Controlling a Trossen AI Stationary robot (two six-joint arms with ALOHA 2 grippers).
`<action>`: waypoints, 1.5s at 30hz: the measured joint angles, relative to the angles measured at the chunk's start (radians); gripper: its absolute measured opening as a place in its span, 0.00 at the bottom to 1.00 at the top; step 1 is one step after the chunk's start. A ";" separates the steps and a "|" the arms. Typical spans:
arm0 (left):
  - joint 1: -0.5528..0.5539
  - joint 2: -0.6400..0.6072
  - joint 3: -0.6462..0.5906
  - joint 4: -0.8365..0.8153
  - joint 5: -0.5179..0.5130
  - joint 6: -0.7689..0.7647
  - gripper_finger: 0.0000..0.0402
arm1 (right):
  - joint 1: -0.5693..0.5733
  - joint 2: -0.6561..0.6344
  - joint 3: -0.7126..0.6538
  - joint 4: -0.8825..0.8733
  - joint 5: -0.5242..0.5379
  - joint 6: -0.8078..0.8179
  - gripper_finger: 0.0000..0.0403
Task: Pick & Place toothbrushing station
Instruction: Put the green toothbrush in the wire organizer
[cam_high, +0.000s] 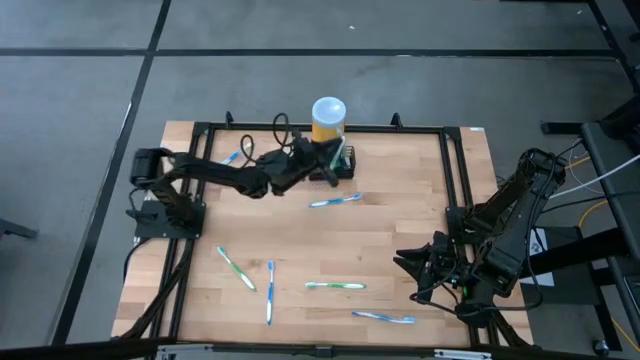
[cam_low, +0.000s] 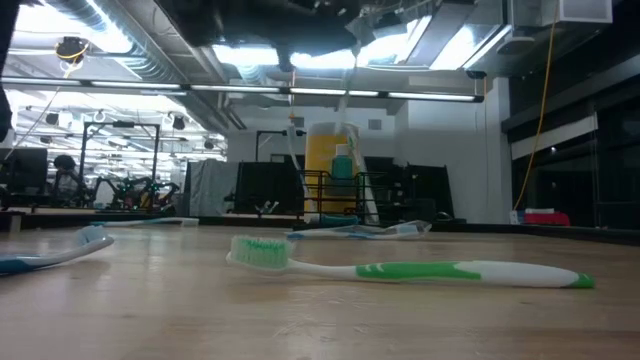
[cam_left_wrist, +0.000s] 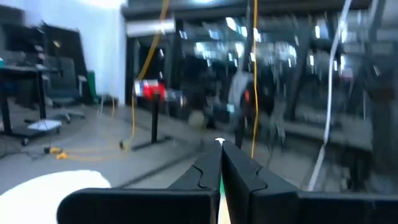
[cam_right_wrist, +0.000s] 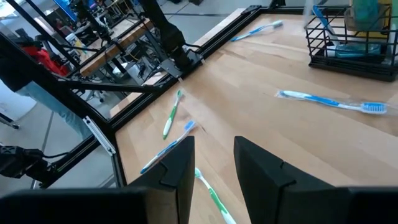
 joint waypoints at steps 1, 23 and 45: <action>0.012 0.028 0.000 0.073 0.003 0.000 0.01 | 0.000 0.000 0.000 0.000 0.000 0.000 0.28; 0.127 0.377 0.195 0.346 0.121 -0.034 0.01 | -0.005 0.000 0.000 -0.015 -0.040 0.065 0.28; 0.148 0.387 0.195 0.370 0.109 0.014 0.01 | -0.005 0.000 0.000 -0.033 -0.040 0.077 0.28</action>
